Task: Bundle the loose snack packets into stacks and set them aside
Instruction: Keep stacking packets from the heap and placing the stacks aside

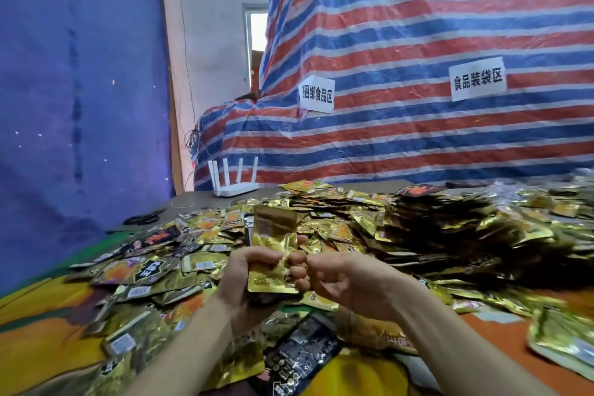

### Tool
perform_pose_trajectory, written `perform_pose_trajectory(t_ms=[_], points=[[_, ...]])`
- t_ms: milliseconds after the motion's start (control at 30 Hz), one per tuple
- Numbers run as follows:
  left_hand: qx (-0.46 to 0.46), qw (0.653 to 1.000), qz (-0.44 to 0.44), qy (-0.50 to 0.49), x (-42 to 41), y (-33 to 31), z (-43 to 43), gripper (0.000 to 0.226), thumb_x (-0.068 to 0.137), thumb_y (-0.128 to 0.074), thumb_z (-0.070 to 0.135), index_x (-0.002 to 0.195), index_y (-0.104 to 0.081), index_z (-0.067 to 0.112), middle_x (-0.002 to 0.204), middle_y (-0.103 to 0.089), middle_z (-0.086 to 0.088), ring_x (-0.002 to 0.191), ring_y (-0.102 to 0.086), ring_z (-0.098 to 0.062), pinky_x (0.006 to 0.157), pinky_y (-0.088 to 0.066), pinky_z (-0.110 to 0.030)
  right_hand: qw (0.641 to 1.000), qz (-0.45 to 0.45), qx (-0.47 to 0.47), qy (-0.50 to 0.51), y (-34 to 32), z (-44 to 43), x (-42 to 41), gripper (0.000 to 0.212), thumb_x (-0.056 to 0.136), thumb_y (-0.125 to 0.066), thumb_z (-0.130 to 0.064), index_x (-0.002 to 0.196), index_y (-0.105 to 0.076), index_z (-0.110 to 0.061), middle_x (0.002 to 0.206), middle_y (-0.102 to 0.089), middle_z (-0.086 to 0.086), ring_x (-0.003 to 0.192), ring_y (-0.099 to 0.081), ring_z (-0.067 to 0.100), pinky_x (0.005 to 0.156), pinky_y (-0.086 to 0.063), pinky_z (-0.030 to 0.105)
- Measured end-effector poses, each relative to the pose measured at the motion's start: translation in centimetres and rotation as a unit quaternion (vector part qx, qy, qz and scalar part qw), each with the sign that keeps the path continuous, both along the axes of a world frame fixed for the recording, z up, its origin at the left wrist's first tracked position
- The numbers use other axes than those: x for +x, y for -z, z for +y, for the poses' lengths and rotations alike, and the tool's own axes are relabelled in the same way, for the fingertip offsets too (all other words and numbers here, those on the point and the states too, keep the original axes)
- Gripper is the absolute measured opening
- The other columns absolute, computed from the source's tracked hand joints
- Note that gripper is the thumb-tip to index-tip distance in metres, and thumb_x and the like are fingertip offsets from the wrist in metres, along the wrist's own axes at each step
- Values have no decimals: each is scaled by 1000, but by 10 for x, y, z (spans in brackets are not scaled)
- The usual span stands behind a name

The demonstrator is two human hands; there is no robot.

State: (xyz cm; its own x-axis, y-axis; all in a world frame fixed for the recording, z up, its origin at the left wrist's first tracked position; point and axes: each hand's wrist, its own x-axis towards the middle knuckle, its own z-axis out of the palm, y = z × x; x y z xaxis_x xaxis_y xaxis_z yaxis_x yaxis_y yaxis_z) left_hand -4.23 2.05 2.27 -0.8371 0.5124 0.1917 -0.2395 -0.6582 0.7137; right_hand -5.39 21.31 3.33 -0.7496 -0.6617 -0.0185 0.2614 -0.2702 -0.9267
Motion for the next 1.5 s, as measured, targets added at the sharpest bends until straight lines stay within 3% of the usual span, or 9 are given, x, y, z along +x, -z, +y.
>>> perform_pose_trajectory(t_ms=[100,300,467,600,733,900,1033,1233,1500], points=[[49,995,14,85,4,-1,-6,47,75,-55,-1,121,-44,0,87,-51,-12,70,-53,-22,70,-47,-35,995,61,-51,-59,-5,3,2,22,96,-65,-15,108,-77,-2,124,-69,18,115,-67,29,97,-53,29],[26,998,20,53,5,-1,-3,52,74,-57,-1,124,-40,5,86,-51,-11,69,-53,-22,70,-48,-37,988,21,-153,-20,-11,8,3,14,75,-69,-16,69,-58,-11,75,-57,8,83,-66,29,102,-48,44],[15,1000,11,23,6,-2,-2,50,73,-59,0,120,-44,3,85,-50,-10,69,-52,-21,69,-48,-36,980,41,-185,55,-11,2,2,32,83,-46,-4,104,-68,4,64,-46,5,63,-57,23,89,-49,40],[17,999,1,33,5,0,1,51,72,-60,-1,120,-43,3,84,-50,-11,68,-51,-22,67,-49,-36,972,57,-204,98,-12,-4,-2,38,84,-48,2,110,-77,-2,82,-68,5,49,-50,12,68,-59,32],[-26,1000,-7,-2,2,2,3,32,71,-61,0,102,-62,-6,89,-58,-15,69,-53,-23,68,-50,-36,980,97,-125,119,-7,-8,-2,39,87,-60,6,123,-70,-8,119,-73,12,65,-71,23,60,-62,34],[-60,972,-86,-212,-8,3,3,21,74,-56,5,86,-69,-7,80,-66,-20,63,-63,-26,71,-51,-36,966,152,13,210,4,-12,-1,76,60,-88,-11,132,-64,-5,120,-71,14,96,-75,29,70,-63,47],[10,950,-75,-304,-16,4,0,27,87,-51,13,90,-74,0,92,-74,-17,69,-74,-27,74,-56,-36,948,195,78,238,12,-33,13,73,68,-92,-9,135,-61,-8,118,-70,9,99,-75,23,79,-63,48],[42,966,-81,-243,-8,-1,13,44,72,-60,22,106,-78,3,107,-74,-18,89,-74,-33,83,-60,-43,892,335,90,289,14,-62,28,75,76,-81,-1,143,-55,-20,130,-62,-10,107,-59,-18,81,-47,3],[3,977,-29,-210,0,-5,15,41,78,-59,29,111,-78,16,111,-74,-17,96,-74,-32,70,-62,-40,840,404,145,330,27,-67,31,87,75,-84,-16,149,-40,-26,128,-42,-26,114,-34,-32,89,-31,-7]])
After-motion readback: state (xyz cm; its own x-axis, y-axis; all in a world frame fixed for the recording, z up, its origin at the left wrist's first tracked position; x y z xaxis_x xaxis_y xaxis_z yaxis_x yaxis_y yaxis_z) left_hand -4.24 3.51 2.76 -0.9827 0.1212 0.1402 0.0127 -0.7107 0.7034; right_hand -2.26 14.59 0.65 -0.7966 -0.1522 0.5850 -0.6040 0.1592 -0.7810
